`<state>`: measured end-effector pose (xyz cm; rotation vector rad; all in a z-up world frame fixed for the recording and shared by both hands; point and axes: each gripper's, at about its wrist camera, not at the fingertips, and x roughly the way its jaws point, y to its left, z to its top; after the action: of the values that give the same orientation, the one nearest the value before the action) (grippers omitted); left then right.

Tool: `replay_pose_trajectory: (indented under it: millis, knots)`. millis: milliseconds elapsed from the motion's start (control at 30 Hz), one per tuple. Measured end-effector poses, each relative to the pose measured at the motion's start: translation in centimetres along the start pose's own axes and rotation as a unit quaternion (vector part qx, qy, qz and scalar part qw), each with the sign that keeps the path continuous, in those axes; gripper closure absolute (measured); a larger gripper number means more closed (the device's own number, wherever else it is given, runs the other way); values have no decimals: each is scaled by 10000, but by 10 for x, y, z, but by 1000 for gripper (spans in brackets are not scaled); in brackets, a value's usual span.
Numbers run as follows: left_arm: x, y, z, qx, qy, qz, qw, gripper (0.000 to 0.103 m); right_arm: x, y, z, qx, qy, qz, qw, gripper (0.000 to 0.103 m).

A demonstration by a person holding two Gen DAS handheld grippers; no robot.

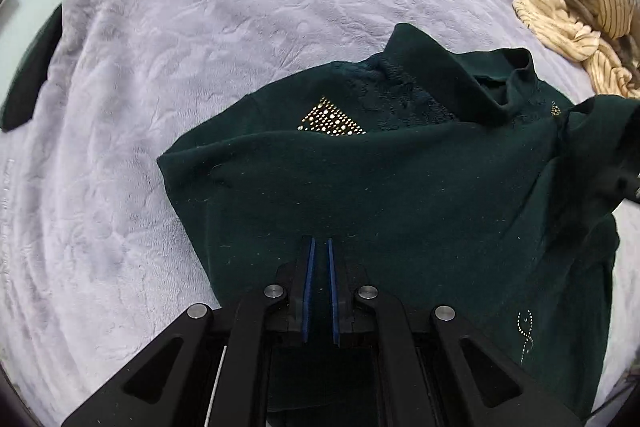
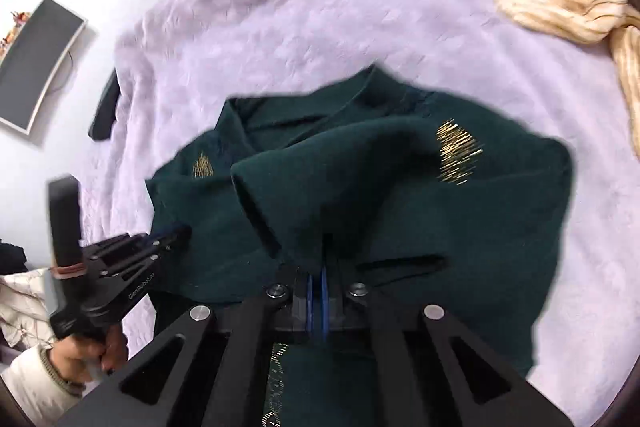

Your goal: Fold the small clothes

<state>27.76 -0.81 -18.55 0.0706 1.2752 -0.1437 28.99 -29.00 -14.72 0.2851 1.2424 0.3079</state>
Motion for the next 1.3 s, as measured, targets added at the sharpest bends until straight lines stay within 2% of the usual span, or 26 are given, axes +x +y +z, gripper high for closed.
replay_pose_trajectory:
  millis: [67,133,200,267,333,433,467,500,567,667,733,800,867,967,1033,1133,1233,1267,1300]
  knots:
    - [0,5,0,-19,5,-129,9999,95,-22,-25,-3,3,-162,-54,9999,100]
    - [0,7,0,-20,12,-204,9998,95,-35,-55,-3,255,-126,-178,9994,100]
    - [0,7,-1,-29,13,-256,9997,95,-40,-84,-2,709,-58,-183,9973,100]
    - [0,6,-2,-31,18,-272,9996,95,-34,-123,-4,1332,96,-18,9910,95]
    - [-4,3,-1,-48,51,-244,9997,95,-31,-148,-10,1840,231,-194,9825,89]
    - [-16,-1,0,-37,-5,-102,9999,95,-45,-159,-19,2026,72,-232,9790,67]
    - [-20,-2,1,-32,-53,-61,10000,95,-50,-158,-22,2043,-16,-192,9787,52]
    - [-24,-1,3,-42,-95,-54,9999,95,-54,-157,-24,2059,-97,-148,9784,48]
    - [-30,0,5,-107,-158,-49,9998,95,-59,-151,-31,2121,-266,268,9765,48]
    - [-25,0,5,-156,-29,79,9998,95,-52,-142,-41,2288,-174,777,9702,48]
    - [-15,5,7,-155,71,137,9998,95,-52,-139,-53,2453,-275,776,9659,48]
    - [-8,-2,8,-56,60,232,9997,95,-56,-139,-66,2756,-423,531,9589,48]
    - [-4,-3,9,-35,57,254,9997,95,-63,-147,-81,3155,-599,163,9469,48]
    - [-7,-3,14,-126,34,192,9997,95,-76,-158,-99,3585,-908,437,9281,48]
    - [-7,-2,17,-124,-1,245,9996,95,-77,-152,-98,3439,-915,862,9305,48]
    - [-2,-1,18,-161,61,255,9995,95,-61,-133,-87,3163,-666,1347,9367,48]
    - [-5,4,13,-128,55,316,9994,95,-38,-123,-71,3144,-617,1339,9378,48]
    - [-4,2,13,-106,56,336,9994,95,-34,-124,-66,3174,-644,1249,9378,61]
    - [-2,0,12,-88,59,348,9993,95,-29,-125,-58,3265,-651,1225,9350,96]
